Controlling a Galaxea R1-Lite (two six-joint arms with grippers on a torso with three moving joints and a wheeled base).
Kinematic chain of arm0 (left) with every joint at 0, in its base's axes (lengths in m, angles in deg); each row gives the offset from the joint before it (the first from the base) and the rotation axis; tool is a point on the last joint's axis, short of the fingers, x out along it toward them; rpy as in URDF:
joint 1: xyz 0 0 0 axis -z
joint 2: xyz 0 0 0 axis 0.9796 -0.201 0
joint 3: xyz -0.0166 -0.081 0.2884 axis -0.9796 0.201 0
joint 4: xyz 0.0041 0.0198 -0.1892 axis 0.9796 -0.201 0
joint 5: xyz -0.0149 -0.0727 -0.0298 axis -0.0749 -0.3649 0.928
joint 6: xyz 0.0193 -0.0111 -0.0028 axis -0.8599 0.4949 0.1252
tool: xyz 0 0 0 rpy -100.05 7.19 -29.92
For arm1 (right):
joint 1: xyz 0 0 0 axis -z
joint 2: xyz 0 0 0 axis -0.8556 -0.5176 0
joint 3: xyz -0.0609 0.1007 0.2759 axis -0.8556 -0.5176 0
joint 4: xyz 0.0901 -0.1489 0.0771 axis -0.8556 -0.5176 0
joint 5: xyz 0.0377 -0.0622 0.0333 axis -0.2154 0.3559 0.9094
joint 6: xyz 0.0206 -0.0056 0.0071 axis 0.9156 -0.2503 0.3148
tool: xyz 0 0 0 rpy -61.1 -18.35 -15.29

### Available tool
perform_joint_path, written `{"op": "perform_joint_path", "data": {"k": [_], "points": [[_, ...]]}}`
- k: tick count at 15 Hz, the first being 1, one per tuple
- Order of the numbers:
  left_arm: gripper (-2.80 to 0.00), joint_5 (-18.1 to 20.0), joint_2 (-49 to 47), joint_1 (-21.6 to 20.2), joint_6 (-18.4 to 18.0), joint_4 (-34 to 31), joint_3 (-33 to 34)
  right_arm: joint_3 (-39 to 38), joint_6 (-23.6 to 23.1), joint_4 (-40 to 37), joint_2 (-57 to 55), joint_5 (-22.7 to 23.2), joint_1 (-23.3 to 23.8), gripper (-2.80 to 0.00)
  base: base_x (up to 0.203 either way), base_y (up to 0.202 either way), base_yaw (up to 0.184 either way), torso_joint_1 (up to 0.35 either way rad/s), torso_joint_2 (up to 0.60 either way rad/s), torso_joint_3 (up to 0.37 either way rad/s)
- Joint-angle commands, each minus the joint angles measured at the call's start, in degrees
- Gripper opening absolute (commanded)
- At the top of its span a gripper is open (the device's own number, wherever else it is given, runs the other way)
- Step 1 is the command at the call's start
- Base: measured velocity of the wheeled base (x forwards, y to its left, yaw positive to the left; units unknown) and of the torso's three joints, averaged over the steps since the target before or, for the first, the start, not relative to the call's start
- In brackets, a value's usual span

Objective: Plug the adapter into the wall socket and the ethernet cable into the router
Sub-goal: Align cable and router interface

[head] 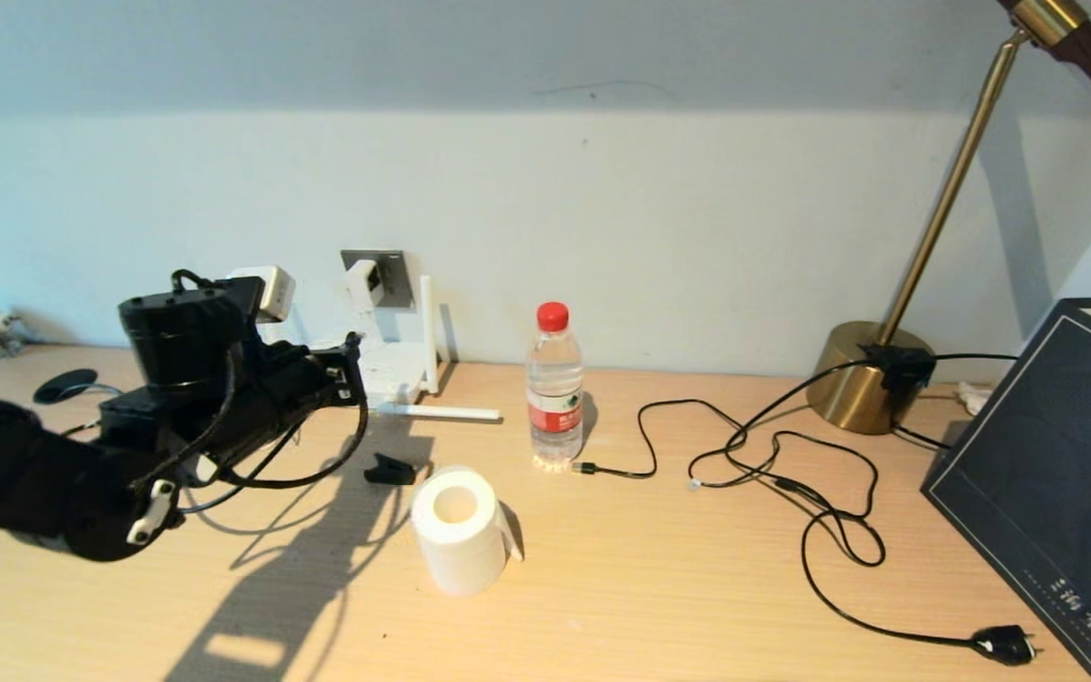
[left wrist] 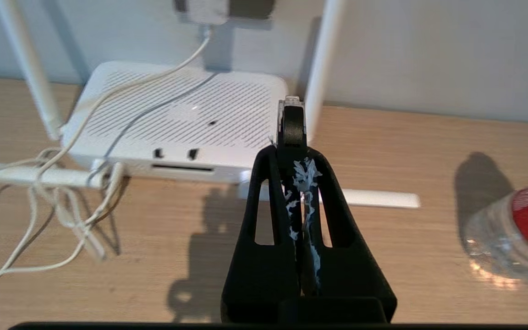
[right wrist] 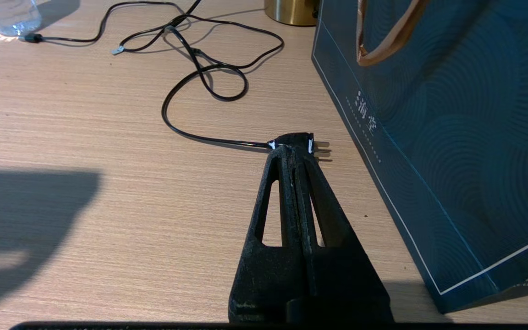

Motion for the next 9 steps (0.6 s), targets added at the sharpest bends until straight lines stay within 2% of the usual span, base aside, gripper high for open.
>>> {"op": "perform_joint_path", "data": {"k": [1,5,7,9], "points": [[-2.8,0.28,-1.36,-2.76,0.24,1.94,3.16,-0.08,-0.39,-0.05,-0.01,0.02,0.0,-2.8,0.0,0.0,0.0,0.0,0.0,0.0],[-2.8,3.73,-6.75,-7.85,-0.57,10.2,6.95,-0.08,-0.09,0.03,-0.01,0.02,0.0,-2.8,0.0,0.0,0.0,0.0,0.0,0.0],[-2.8,4.59,-8.8,-8.67,-1.58,13.0,7.29,-0.08,-0.09,0.03,-0.01,0.02,0.0,-2.8,0.0,0.0,0.0,0.0,0.0,0.0],[-2.8,4.6,-9.17,-8.74,-2.74,13.0,7.67,-0.08,-0.09,0.03,-0.01,0.02,0.0,-2.8,0.0,0.0,0.0,0.0,0.0,0.0]]}}
